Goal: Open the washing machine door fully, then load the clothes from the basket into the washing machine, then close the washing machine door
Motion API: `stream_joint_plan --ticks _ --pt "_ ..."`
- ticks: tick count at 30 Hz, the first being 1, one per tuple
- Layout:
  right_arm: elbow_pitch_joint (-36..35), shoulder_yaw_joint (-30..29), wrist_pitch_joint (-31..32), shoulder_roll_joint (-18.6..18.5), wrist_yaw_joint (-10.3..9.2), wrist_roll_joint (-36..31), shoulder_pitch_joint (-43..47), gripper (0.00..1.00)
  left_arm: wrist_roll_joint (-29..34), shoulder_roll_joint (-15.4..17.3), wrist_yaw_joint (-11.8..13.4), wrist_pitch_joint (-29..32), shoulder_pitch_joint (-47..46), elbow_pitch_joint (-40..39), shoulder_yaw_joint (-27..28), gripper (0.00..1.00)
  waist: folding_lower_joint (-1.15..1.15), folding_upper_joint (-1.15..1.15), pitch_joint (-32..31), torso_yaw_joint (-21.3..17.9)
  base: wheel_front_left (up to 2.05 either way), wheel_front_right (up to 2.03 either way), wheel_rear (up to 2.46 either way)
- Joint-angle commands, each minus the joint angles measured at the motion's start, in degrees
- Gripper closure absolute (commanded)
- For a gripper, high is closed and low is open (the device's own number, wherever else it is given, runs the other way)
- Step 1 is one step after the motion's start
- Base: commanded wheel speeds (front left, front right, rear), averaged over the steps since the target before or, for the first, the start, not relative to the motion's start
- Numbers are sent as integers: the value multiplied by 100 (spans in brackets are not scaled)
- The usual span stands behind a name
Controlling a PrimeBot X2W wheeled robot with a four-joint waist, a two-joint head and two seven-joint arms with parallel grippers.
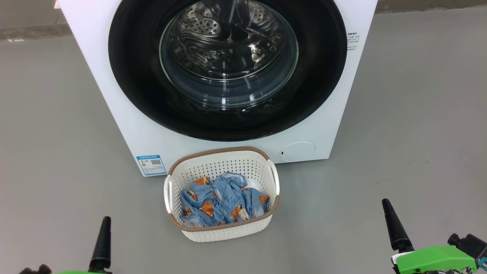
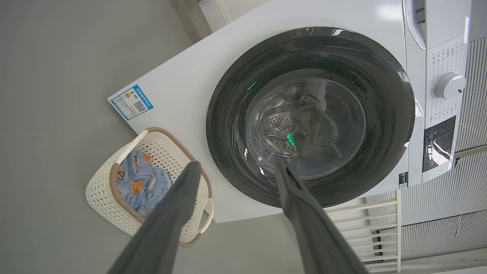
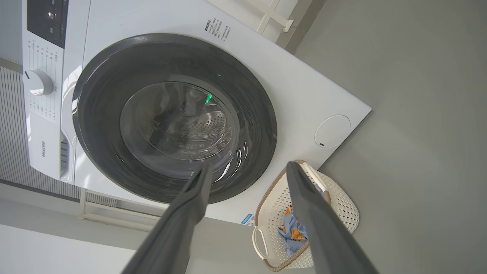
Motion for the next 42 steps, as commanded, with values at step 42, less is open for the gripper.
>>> stream_joint_plan --ticks 42 --pt "-313 223 -762 -19 -5 -3529 -365 0 3219 701 -53 -778 -287 -353 -380 0 -1 0 -20 6 0 0 0"
